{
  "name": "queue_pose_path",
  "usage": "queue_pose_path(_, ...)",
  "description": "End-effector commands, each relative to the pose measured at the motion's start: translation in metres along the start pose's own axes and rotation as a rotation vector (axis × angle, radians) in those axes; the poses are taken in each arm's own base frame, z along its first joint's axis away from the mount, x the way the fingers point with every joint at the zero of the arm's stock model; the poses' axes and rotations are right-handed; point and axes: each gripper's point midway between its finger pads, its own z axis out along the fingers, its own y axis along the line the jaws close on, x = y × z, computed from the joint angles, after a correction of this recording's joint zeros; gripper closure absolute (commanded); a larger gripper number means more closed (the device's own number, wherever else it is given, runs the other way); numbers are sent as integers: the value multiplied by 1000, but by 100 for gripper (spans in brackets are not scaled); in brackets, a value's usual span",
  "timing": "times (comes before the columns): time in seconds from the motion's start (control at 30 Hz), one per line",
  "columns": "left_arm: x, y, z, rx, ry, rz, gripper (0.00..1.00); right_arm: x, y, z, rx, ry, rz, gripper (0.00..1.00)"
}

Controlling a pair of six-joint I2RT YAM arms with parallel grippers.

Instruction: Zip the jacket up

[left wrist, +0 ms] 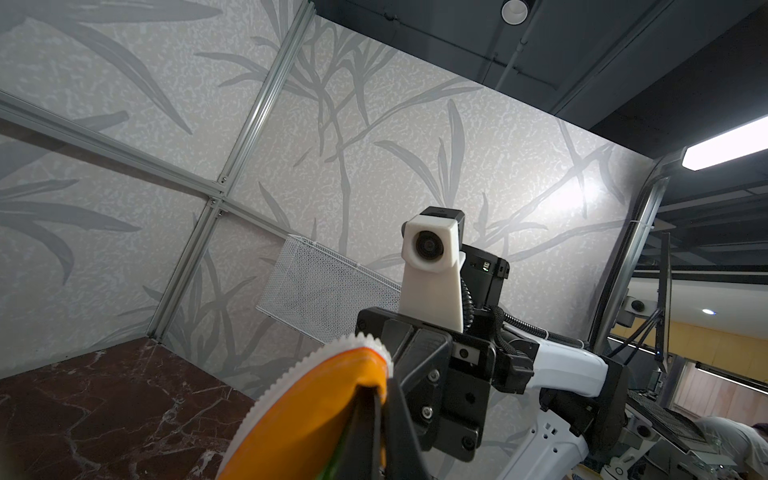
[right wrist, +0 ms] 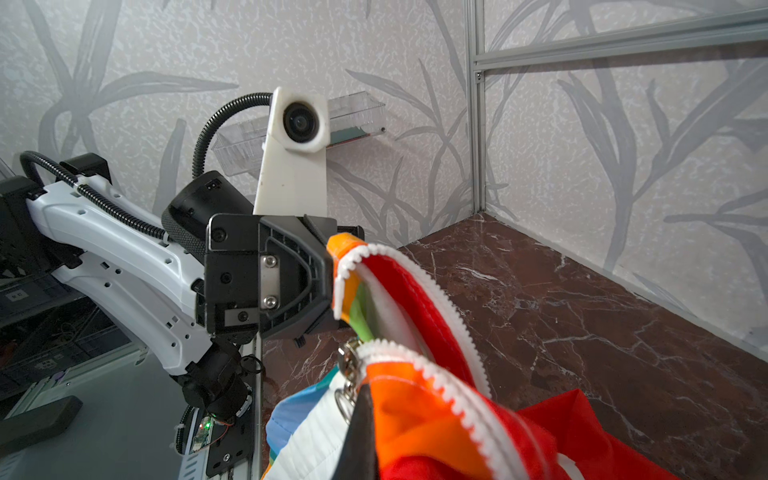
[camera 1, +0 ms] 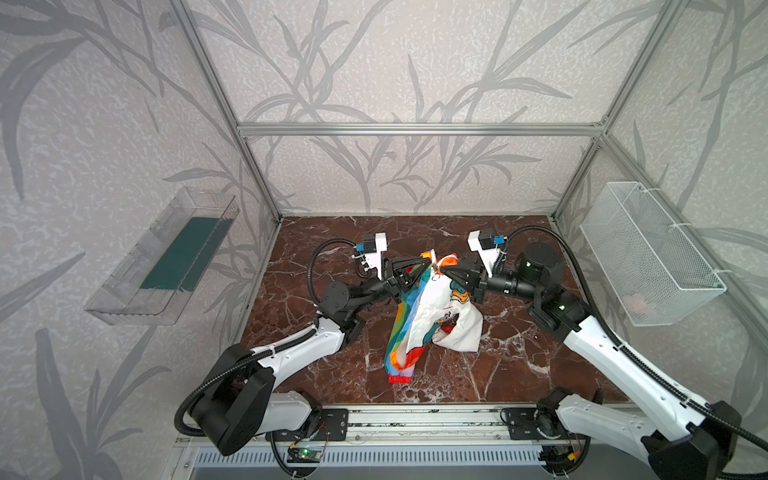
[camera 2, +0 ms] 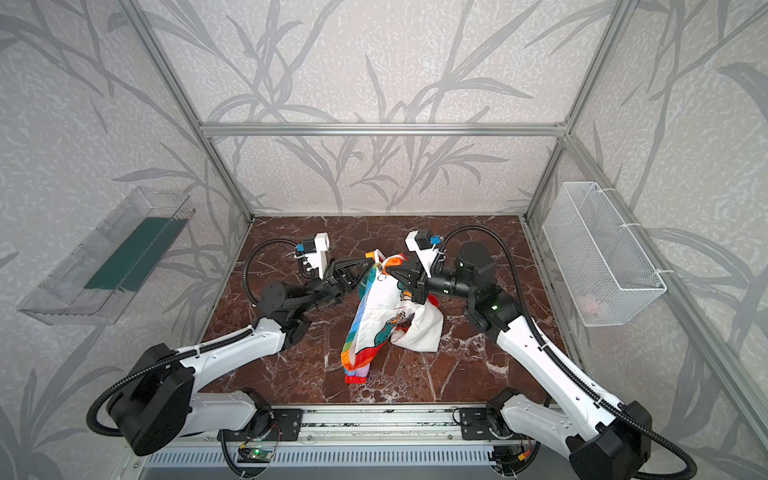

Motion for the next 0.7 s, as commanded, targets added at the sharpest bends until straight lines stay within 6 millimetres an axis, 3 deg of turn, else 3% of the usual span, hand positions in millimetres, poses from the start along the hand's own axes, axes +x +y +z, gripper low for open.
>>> queue_pose_path(0.0,-11,-17,0,63,-41,31,100,-24,11,-8,-30,-84,-51,100)
queue_pose_path(0.37,-14,-15,3,59,-54,33,100,-24,30,-15,-107,-97,-85,100)
queue_pose_path(0.67,-15,-17,2,63,-56,39,100,-25,28,-15,-100,-114,-71,100)
